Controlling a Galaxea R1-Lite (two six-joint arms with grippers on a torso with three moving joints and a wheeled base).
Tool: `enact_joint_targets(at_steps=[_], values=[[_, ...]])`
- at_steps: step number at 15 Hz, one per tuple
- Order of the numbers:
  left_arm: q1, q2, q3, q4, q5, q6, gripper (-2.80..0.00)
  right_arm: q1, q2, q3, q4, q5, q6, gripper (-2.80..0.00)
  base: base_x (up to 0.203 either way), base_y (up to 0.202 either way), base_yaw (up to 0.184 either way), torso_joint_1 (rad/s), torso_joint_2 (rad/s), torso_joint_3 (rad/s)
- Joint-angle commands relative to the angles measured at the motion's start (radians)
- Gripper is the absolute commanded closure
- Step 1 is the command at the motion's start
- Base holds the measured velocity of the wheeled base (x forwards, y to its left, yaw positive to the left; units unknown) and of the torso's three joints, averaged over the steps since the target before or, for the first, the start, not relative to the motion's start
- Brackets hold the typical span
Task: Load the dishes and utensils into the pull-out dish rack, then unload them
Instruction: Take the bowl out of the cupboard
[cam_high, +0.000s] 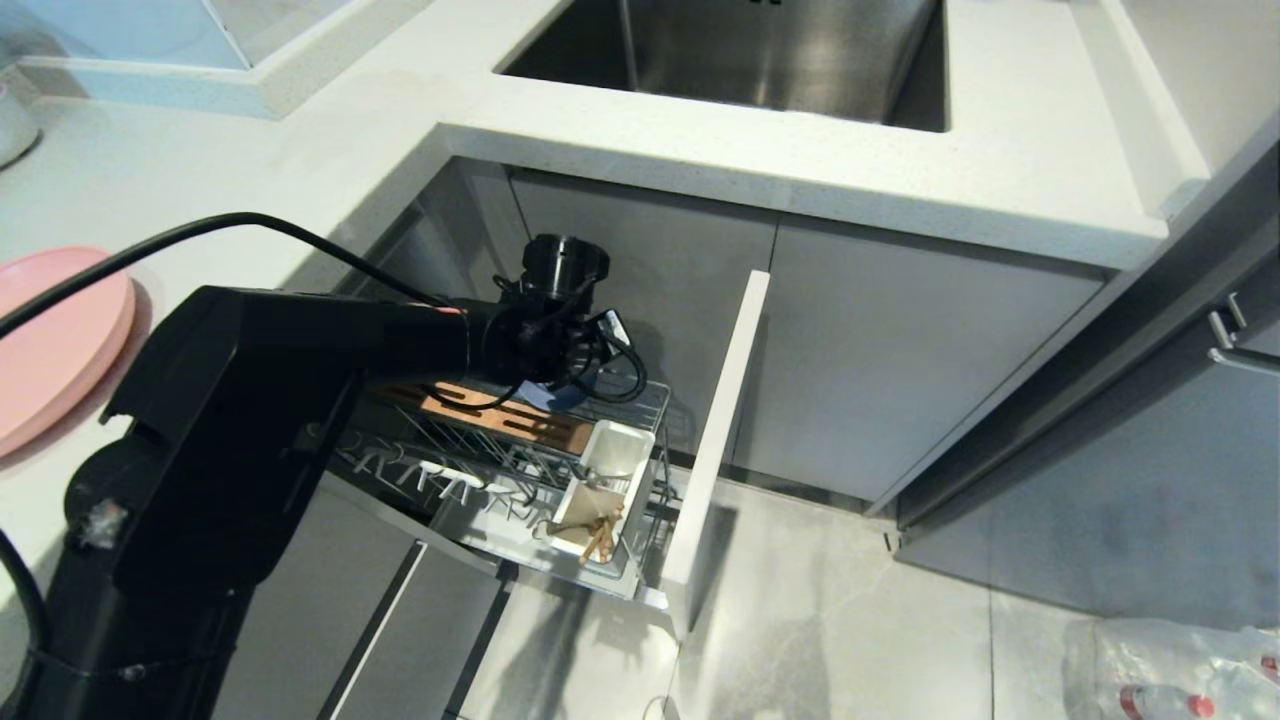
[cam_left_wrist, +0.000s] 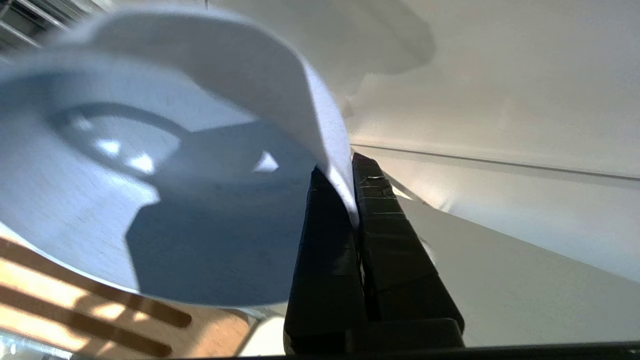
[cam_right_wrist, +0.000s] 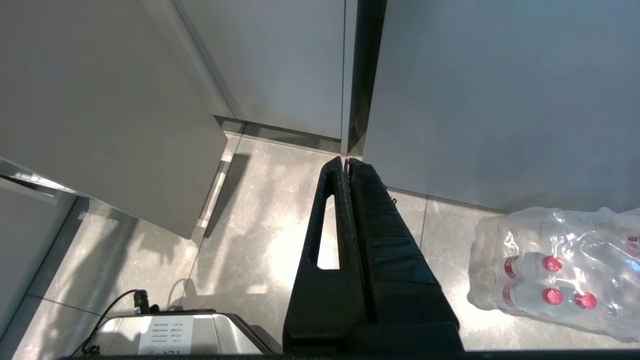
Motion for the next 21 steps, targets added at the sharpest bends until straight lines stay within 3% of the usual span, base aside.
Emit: enact_joint_targets(at_steps=[1, 7, 11, 14, 16, 18, 21], values=[[-0.005, -0.031, 0.004, -0.001, 0.007, -0.004, 0.00, 0.000, 0.000, 0.000, 0.000, -0.001, 0.000, 0.00, 0.000, 0.000, 0.000, 0.000, 0.00, 0.000], [-0.068, -0.258, 0.105, 0.000, 0.055, -0.007, 0.00, 0.000, 0.000, 0.000, 0.000, 0.000, 0.000, 0.00, 0.000, 0.000, 0.000, 0.000, 0.00, 0.000], [-0.153, -0.509, 0.185, 0.042, 0.072, -0.004, 0.00, 0.000, 0.000, 0.000, 0.000, 0.000, 0.000, 0.00, 0.000, 0.000, 0.000, 0.000, 0.00, 0.000], [-0.292, -0.704, 0.198, 0.164, 0.163, 0.019, 0.00, 0.000, 0.000, 0.000, 0.000, -0.001, 0.000, 0.00, 0.000, 0.000, 0.000, 0.000, 0.00, 0.000], [-0.347, -0.807, 0.190, 0.196, 0.280, 0.135, 0.00, 0.000, 0.000, 0.000, 0.000, 0.000, 0.000, 0.00, 0.000, 0.000, 0.000, 0.000, 0.00, 0.000], [-0.304, -0.863, 0.149, 0.198, 0.329, 0.258, 0.00, 0.000, 0.000, 0.000, 0.000, -0.001, 0.000, 0.00, 0.000, 0.000, 0.000, 0.000, 0.00, 0.000], [-0.098, -0.914, 0.092, 0.203, 0.343, 0.386, 0.00, 0.000, 0.000, 0.000, 0.000, 0.000, 0.000, 0.00, 0.000, 0.000, 0.000, 0.000, 0.00, 0.000]])
